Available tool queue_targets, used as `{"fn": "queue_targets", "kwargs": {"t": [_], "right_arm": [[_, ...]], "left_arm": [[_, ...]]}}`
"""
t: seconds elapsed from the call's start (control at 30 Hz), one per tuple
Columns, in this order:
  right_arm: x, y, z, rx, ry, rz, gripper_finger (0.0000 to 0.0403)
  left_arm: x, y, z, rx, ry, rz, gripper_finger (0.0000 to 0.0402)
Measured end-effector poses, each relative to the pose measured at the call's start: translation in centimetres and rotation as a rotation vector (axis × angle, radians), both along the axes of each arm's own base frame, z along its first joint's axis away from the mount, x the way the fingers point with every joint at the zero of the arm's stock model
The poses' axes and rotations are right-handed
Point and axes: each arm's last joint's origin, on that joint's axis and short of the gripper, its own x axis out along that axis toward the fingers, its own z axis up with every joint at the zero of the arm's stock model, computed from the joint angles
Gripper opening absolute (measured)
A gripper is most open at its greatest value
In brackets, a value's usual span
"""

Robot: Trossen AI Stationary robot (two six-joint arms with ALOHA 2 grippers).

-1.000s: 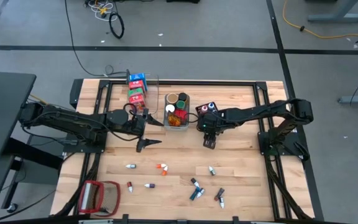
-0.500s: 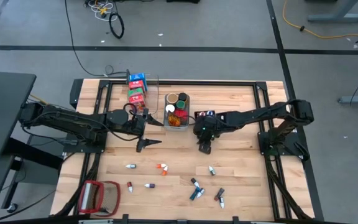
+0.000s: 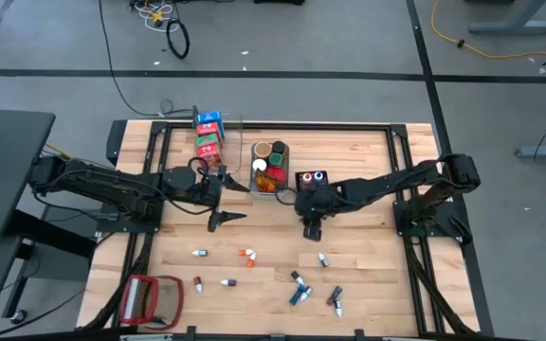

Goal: Pick & Place Kitchen Items
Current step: Adjust the bins

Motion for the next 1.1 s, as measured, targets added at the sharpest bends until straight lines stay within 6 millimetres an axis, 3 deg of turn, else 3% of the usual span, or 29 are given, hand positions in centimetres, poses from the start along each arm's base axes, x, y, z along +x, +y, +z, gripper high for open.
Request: {"fn": "queue_targets", "kwargs": {"t": [0.23,0.67,0.87,1.1], "right_arm": [[-1.1,-0.3,-0.6,-0.061,0.126,-0.047,0.0167],[-0.9,-0.2,-0.7,-0.018,0.103,-0.056,0.0167],[-1.5,-0.3,-1.9,-0.028,0.103,-0.068,0.0167],[-1.5,0.0,-2.1,0.067,0.094,-0.088,0.0167]], "left_arm": [[0.0,0.0,0.0,0.000,0.000,0.000,0.0355],[0.0,0.0,0.0,-0.025,0.002,0.005,0.0355],[0.0,0.0,0.0,-0.026,0.002,0.006,0.0355],[0.0,0.0,0.0,-0.025,0.002,0.008,0.0355]]}}
